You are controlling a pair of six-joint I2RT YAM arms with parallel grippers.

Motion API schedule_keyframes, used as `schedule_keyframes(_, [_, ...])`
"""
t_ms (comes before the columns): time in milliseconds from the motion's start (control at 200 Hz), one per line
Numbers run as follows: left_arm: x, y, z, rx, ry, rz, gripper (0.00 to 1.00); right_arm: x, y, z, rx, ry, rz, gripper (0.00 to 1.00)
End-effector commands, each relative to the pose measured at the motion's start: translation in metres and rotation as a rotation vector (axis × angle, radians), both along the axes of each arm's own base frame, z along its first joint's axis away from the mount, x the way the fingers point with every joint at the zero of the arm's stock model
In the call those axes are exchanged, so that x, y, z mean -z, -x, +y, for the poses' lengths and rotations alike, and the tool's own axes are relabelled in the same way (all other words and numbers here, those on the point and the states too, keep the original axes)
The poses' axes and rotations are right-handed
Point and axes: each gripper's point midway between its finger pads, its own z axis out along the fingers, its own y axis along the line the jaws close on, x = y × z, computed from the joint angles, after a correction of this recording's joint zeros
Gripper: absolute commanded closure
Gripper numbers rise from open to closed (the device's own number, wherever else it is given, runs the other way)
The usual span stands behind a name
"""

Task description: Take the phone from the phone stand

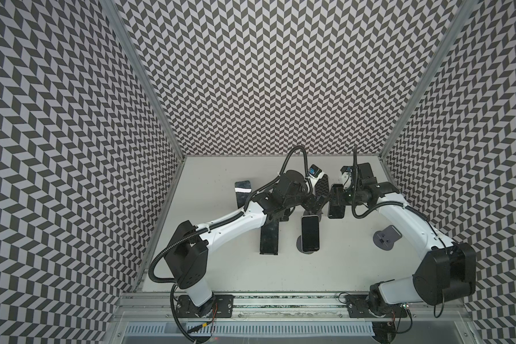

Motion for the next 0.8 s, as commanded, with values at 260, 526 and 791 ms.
schedule_keyframes(260, [-0.007, 0.000, -0.001, 0.056, -0.069, -0.133, 0.03, -0.014, -0.024, -0.008, 0.033, 0.008, -0.036, 0.48])
schedule_keyframes(526, [0.010, -0.005, 0.000, 0.053, -0.131, -0.119, 0.03, -0.008, -0.041, -0.023, 0.075, 0.019, -0.031, 0.49])
schedule_keyframes(791, [0.010, 0.001, 0.001, 0.057, -0.099, -0.057, 0.03, -0.001, -0.069, -0.021, 0.118, -0.030, -0.037, 0.52])
